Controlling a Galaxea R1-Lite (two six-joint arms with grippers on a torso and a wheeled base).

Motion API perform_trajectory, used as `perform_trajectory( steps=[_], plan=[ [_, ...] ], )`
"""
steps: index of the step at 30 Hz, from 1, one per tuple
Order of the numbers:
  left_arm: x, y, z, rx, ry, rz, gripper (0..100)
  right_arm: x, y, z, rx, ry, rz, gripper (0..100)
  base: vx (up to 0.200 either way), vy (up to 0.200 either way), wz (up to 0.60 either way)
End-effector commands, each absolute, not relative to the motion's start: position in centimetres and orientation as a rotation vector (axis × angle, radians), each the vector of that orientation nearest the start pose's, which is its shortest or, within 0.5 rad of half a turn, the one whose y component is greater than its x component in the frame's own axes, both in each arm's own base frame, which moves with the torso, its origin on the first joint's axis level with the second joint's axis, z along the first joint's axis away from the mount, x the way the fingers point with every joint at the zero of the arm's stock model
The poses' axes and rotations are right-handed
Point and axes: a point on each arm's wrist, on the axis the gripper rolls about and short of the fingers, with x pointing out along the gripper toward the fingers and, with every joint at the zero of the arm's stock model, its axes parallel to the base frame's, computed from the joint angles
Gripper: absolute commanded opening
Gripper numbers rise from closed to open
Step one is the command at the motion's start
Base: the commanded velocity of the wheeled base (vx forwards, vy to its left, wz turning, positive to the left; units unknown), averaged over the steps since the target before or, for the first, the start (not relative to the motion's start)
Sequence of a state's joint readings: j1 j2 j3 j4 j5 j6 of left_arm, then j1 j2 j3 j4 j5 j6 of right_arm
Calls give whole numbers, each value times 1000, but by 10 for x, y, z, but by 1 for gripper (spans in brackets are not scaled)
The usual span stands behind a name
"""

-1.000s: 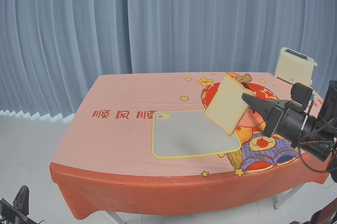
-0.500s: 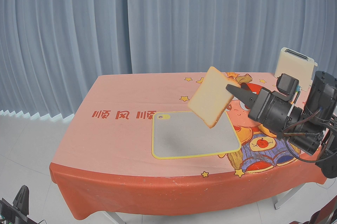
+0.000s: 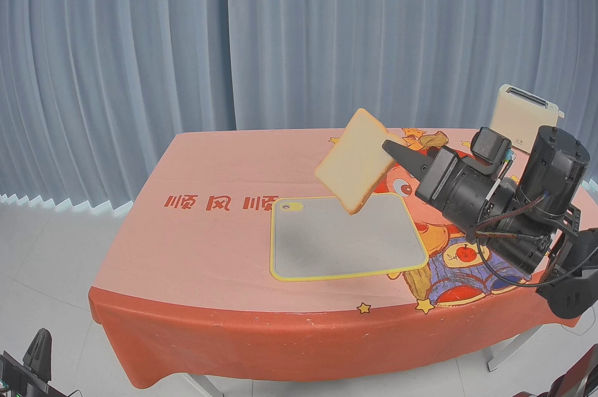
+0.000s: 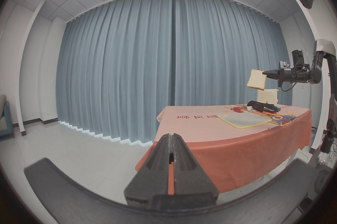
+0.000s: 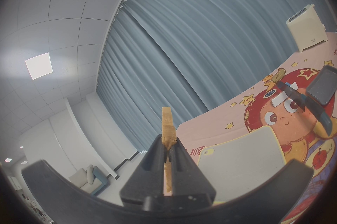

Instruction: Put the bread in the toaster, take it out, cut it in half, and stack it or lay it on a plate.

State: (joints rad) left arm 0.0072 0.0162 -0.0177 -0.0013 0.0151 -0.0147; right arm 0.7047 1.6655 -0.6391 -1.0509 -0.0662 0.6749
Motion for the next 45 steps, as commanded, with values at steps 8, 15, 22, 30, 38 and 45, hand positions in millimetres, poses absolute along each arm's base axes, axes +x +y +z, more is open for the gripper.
perform_trajectory(
  steps=[8,15,22,30,38,45],
  plan=[
    [-23,0,76,-14,-2,23,0,223,186,187,657,202,615,0,0,75,0],
    [-23,0,76,-15,-2,23,0,225,188,186,656,203,610,0,0,0,0],
    [-23,0,76,-14,-2,23,0,230,188,188,663,185,585,0,0,0,0],
    [-23,0,76,-12,-2,23,0,235,190,185,680,198,574,0,0,0,0],
    [-23,0,76,-12,-2,25,0,238,193,179,676,203,534,0,0,0,0],
    [-23,0,76,-12,-2,23,0,240,196,171,663,219,508,0,0,0,0]
  ],
)
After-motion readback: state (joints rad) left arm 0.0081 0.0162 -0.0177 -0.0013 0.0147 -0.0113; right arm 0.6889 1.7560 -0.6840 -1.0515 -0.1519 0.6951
